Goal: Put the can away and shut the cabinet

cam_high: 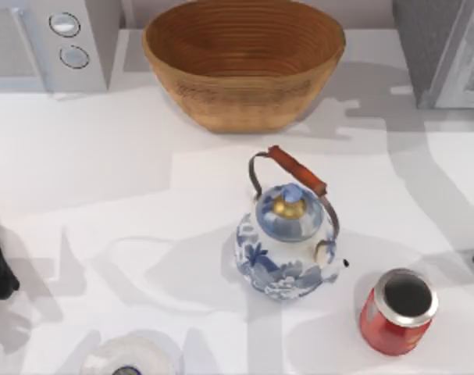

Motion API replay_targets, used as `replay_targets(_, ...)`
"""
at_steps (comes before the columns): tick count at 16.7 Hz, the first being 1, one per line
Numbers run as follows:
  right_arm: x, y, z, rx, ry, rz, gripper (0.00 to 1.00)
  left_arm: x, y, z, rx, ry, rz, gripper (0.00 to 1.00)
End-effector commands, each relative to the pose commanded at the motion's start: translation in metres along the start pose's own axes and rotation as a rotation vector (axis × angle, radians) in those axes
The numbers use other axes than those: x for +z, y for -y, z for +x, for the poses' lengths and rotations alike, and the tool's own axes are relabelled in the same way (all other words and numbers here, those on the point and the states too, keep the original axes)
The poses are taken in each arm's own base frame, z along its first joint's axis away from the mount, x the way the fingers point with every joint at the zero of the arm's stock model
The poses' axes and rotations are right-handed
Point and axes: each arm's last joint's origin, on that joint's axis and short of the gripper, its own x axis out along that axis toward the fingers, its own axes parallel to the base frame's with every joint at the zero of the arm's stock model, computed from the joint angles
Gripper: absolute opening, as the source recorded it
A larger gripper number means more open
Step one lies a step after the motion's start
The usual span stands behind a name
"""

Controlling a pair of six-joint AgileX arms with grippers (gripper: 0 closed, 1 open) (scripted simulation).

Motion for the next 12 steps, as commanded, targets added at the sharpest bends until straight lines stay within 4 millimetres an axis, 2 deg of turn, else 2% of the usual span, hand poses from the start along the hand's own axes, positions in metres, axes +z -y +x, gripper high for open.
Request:
replay_targets(2, 0.000, 0.000, 0.000, 0.000, 0.000, 0.000, 1.00, 0.000, 0.000, 0.000, 0.000, 0.000, 0.000, 1.00)
replay_targets(3, 0.006, 0.010, -0.007, -0.044, 0.019, -0.004, 1.00, 0.000, 0.000, 0.000, 0.000, 0.000, 0.000, 1.00)
replay_targets(5, 0.008, 0.009, -0.004, -0.032, 0.025, -0.001, 1.00, 0.000, 0.000, 0.000, 0.000, 0.000, 0.000, 1.00)
replay_targets(10, 0.007, 0.010, 0.034, -0.042, 0.022, -0.003, 1.00, 0.000, 0.000, 0.000, 0.000, 0.000, 0.000, 1.00)
replay_targets(12, 0.006, 0.011, 0.043, -0.044, 0.019, -0.004, 1.00, 0.000, 0.000, 0.000, 0.000, 0.000, 0.000, 1.00)
